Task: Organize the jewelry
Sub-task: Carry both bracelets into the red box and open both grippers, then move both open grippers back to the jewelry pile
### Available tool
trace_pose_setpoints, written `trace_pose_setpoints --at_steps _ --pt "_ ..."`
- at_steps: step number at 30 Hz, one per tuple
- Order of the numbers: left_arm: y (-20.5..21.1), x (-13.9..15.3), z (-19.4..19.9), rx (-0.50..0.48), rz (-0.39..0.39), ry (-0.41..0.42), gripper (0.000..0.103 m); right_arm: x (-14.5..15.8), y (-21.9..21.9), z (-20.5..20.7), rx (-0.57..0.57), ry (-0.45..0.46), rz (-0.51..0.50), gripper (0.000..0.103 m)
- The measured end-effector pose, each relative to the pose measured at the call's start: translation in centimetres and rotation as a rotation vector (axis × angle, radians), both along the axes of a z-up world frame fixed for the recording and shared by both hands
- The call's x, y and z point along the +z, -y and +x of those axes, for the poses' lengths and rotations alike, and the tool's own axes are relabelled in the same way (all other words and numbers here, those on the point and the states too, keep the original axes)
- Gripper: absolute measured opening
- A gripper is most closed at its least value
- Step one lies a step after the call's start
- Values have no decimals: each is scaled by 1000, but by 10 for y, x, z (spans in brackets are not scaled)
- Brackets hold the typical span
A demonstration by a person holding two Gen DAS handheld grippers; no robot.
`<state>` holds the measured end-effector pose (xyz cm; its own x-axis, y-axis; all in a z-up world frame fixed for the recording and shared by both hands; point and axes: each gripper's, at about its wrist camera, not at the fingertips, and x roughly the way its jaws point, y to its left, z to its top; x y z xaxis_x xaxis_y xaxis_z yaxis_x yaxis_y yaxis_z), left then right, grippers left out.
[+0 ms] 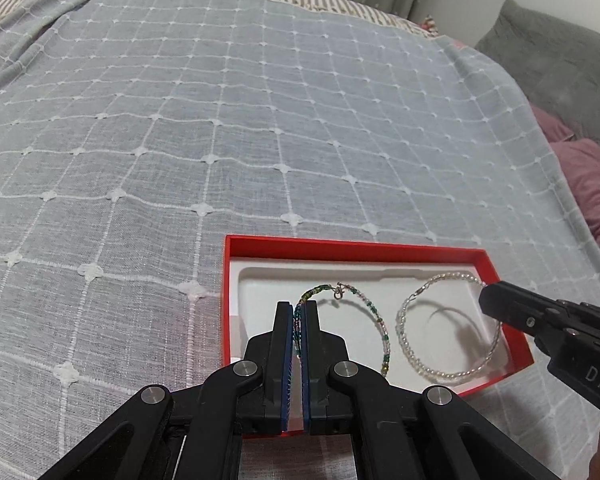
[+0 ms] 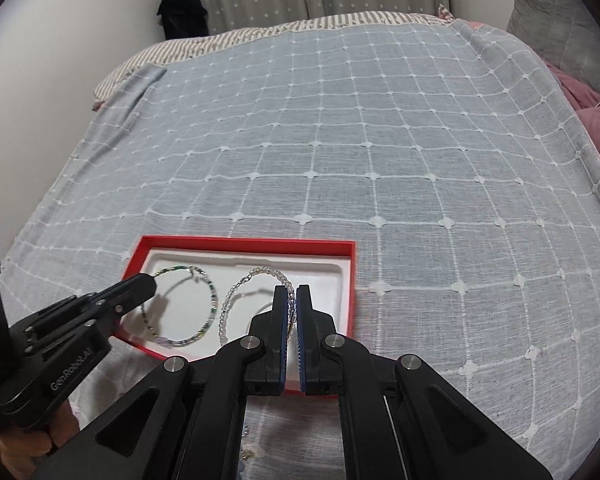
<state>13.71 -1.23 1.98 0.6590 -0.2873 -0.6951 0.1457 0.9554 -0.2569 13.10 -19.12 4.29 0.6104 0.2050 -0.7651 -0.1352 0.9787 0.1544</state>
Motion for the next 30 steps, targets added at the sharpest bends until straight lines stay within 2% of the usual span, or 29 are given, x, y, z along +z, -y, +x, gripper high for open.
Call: trace_pose_setpoints --at_steps 2,4,6,8,10,13,18,22,27,30 --pt "2 2 -1 2 17 -11 7 1 1 -1 -1 8 -10 5" --pt "4 6 -3 -5 19 -17 36 4 0 -4 5 2 -17 6" --pt "6 12 -10 -14 21 2 44 9 1 -7 9 7 -26 12" --pt "8 19 -17 -26 36 12 46 15 4 -14 2 25 -31 28" --pt "6 22 -24 -24 55 14 53 21 9 -23 -4 37 -27 34" --pt "1 23 -34 -21 80 7 62 27 11 -35 2 45 -41 38" --pt "-11 22 -51 -3 120 -6 77 33 11 -55 15 49 -67 57" --pt "-21 18 -63 3 138 -29 86 29 10 -71 28 26 -88 61" --pt "-27 9 -72 -5 153 -85 90 15 4 -83 29 -26 -164 64" --pt "-31 1 -77 -7 164 -118 91 4 4 -90 33 -80 -173 64"
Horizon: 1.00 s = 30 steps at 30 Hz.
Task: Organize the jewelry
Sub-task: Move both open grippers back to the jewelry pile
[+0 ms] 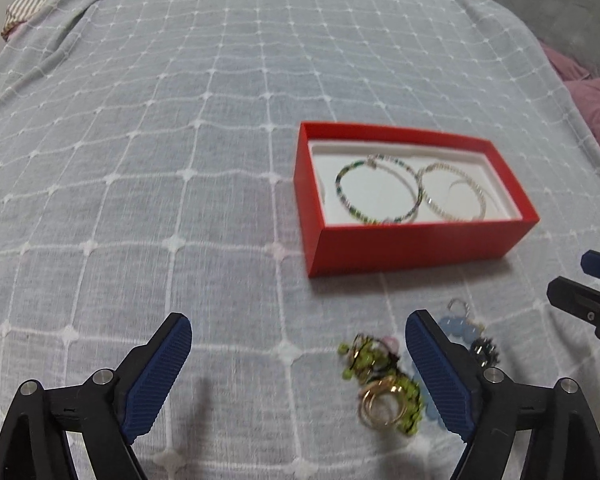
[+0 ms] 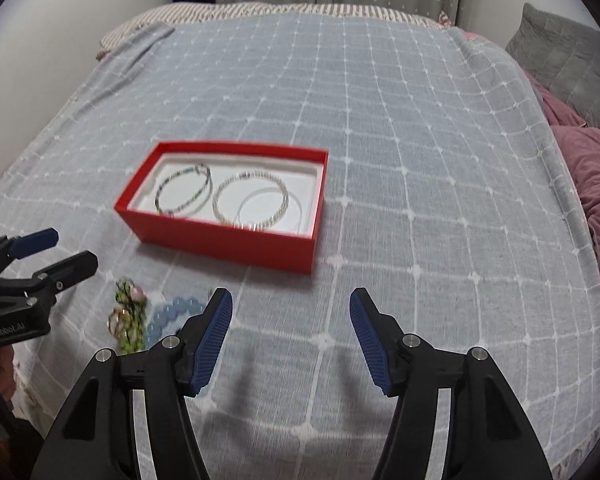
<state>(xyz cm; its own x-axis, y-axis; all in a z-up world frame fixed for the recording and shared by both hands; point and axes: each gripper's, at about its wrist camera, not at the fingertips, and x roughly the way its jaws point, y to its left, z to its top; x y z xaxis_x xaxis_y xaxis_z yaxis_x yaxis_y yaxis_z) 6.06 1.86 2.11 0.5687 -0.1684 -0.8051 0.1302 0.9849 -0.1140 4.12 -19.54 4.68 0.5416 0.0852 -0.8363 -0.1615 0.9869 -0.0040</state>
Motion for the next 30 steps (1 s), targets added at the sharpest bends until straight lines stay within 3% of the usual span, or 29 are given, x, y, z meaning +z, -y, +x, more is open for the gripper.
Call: trace_pose_setpoints --at_steps 11,19,30 --pt "-5 -31 -16 -23 51 -110 93 -25 -2 -15 24 -90 -30 64" --pt "-8 -44 -21 -49 37 -168 93 -40 -11 -21 69 -124 -42 64" --pt "-2 -53 -30 -77 80 -158 96 -52 -26 -17 85 -125 15 64"
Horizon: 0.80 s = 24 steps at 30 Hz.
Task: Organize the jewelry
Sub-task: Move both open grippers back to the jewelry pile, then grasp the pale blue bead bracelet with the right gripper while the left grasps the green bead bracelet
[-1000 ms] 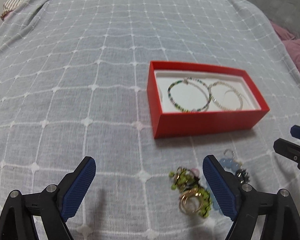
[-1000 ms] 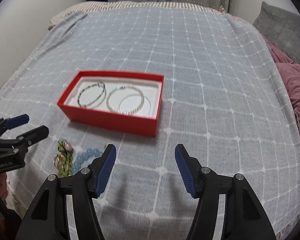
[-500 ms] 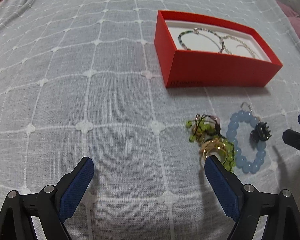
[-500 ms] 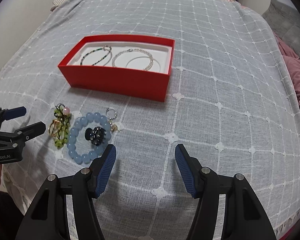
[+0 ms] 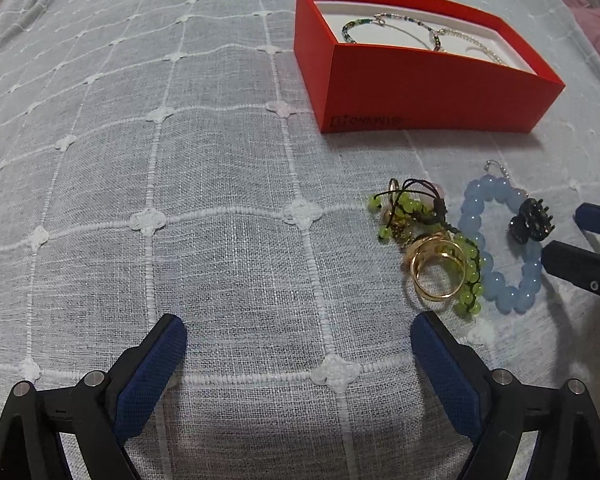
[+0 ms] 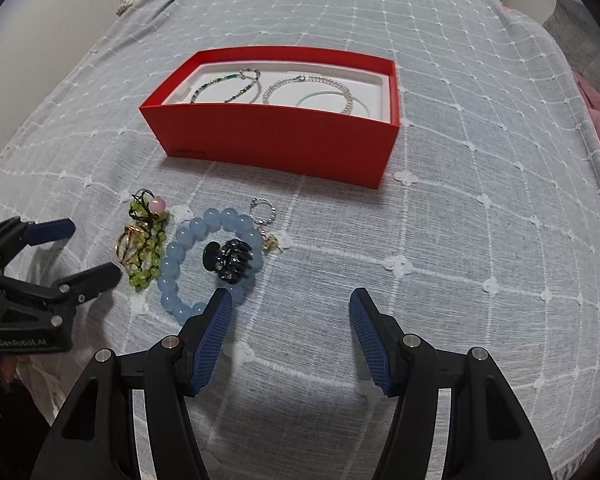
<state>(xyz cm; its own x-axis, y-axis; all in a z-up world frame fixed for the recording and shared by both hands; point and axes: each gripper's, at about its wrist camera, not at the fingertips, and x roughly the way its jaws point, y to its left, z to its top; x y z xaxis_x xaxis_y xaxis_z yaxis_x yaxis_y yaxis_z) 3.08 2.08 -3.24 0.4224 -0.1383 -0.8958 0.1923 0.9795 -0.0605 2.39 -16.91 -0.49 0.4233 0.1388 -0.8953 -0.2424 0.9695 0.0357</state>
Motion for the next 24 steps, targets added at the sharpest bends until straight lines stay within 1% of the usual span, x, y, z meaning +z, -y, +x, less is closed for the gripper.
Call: trace_pose_setpoints --at_steps 4,8,13,16,19,20,22,24 --pt "2 -2 -6 1 19 27 100 -3 -9 3 -4 15 4 64" --pt "3 -1 -8 8 17 57 101 -4 -16 3 -16 20 15 64" --pt "2 3 -9 4 10 43 100 -2 -20 4 -25 17 58 62" --pt "2 11 -10 -12 -19 52 100 -1 -28 3 -15 8 88 60" --pt "3 19 -14 -19 -21 81 100 -9 -35 4 -3 -9 81 54" --pt "4 21 -15 -20 -23 88 100 -11 -39 3 2 5 52 47" --pt "4 24 -16 -25 -37 92 98 -13 -47 1 21 40 -19 39" --pt "5 25 -12 -29 -48 92 96 -13 -50 0 25 48 -47 26"
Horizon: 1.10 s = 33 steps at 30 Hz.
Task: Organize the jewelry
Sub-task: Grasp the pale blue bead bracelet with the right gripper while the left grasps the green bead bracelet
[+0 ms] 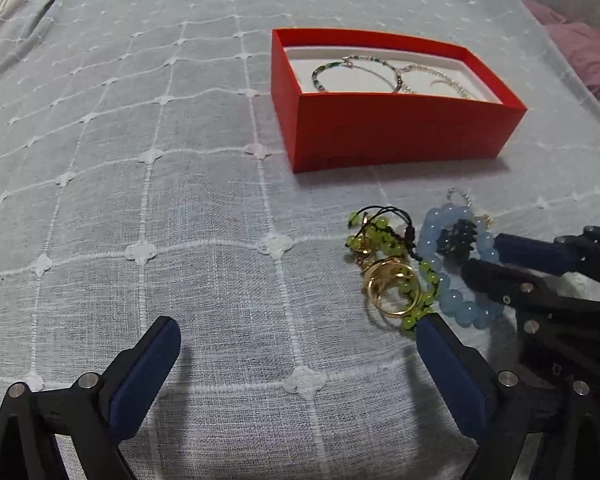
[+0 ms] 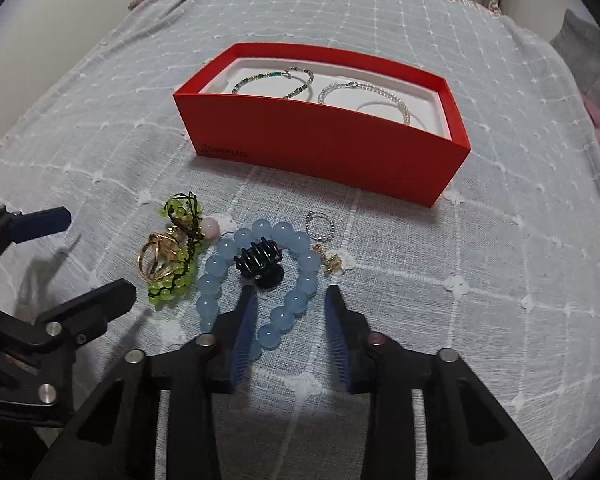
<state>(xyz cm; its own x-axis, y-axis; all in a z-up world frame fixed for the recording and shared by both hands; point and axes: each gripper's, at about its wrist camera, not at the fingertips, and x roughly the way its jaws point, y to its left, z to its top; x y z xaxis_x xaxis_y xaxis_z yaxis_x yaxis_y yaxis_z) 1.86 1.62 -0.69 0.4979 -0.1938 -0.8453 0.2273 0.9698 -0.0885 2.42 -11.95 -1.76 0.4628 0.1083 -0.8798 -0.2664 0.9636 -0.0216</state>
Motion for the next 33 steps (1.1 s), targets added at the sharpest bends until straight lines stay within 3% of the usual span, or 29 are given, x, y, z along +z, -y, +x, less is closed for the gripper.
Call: trace_pose_setpoints --at_steps 1,5,8,10,12,18,22,33 --pt "-1 1 0 -3 -6 3 94 0 0 0 10 -3 -3 13" --pt "-1 4 1 -21 -30 24 83 2 7 -1 9 -17 8 12" --pt "2 10 0 -40 -55 40 69 6 14 -3 -7 -2 3 12" --pt "4 12 1 -48 -73 44 50 11 21 -4 -21 9 11 12" --pt "6 14 4 -54 -112 39 43 17 29 -6 -37 21 24 12" --pt "14 17 16 -61 -199 7 38 39 52 -13 -71 67 71 12" --pt "17 12 28 -12 -242 -44 38 49 62 -14 -84 87 101 12" --pt "30 -1 49 76 -213 -92 36 60 73 -13 -92 99 125 12"
